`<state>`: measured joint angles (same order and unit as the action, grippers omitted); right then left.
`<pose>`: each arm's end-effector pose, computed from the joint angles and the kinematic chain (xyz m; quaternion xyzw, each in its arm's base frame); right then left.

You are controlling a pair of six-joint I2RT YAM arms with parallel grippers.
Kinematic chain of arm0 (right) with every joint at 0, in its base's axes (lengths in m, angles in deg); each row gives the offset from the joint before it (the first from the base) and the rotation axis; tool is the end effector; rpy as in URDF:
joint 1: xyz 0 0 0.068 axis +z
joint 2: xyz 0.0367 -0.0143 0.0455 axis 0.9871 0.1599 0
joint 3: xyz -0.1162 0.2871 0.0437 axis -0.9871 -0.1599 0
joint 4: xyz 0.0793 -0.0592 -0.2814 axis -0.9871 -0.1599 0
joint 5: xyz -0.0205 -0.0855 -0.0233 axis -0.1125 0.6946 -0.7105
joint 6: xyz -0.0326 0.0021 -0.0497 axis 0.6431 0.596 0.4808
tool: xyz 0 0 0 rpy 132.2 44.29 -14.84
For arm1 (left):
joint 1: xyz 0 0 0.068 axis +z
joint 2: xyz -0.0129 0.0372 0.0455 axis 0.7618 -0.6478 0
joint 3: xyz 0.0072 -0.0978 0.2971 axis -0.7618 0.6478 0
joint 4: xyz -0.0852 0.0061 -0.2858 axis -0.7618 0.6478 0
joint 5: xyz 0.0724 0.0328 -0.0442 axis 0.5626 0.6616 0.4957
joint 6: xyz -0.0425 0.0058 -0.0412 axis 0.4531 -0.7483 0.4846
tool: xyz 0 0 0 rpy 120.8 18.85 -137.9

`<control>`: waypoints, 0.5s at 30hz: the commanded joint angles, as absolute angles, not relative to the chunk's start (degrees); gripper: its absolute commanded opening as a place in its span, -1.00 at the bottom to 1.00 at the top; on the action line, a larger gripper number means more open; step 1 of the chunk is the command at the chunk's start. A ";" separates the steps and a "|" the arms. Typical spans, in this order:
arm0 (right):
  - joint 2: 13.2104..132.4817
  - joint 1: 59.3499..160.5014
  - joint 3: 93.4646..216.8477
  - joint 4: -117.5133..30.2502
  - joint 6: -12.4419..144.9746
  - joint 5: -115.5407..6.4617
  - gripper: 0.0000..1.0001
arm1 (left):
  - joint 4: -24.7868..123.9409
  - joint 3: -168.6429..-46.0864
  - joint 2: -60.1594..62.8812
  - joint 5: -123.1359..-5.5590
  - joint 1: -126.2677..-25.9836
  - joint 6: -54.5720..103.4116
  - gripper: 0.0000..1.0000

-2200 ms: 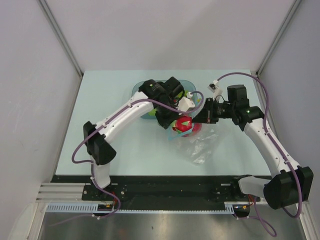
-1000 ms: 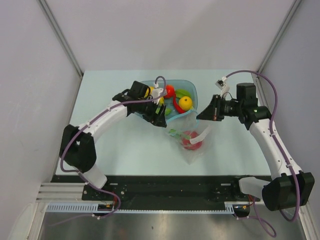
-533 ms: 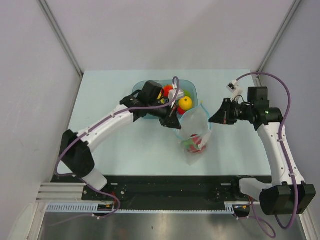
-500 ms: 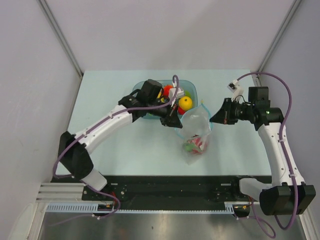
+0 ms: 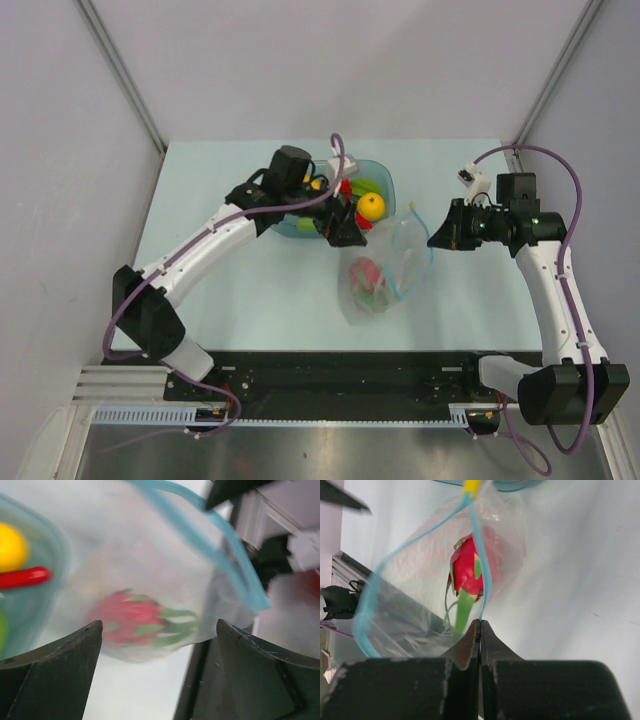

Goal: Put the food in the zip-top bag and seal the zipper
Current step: Adjust the zipper food storage bag at the center of the board.

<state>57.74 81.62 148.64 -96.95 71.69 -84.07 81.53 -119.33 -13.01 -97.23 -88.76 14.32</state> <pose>0.2445 0.0299 0.3835 -0.1025 0.8934 0.3063 0.3123 0.2877 -0.2711 0.3885 0.4209 0.7359 -0.4417 0.2936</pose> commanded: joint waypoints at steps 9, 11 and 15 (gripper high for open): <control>57.24 81.24 148.87 -94.99 72.12 -84.51 -1.00 | 85.59 -138.72 -26.75 -68.67 -73.27 14.20 0.99; 57.33 81.24 148.96 -94.72 71.42 -84.43 -1.00 | 84.56 -136.21 -27.82 -66.20 -73.53 19.49 0.90; 57.25 81.15 149.04 -93.66 70.18 -85.82 -1.00 | 80.16 -129.95 -28.78 -57.35 -75.37 29.00 0.79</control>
<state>57.85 81.42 148.54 -96.64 71.41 -83.80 80.26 -133.89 -27.68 -68.45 -73.44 18.99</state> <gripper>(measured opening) 0.006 0.905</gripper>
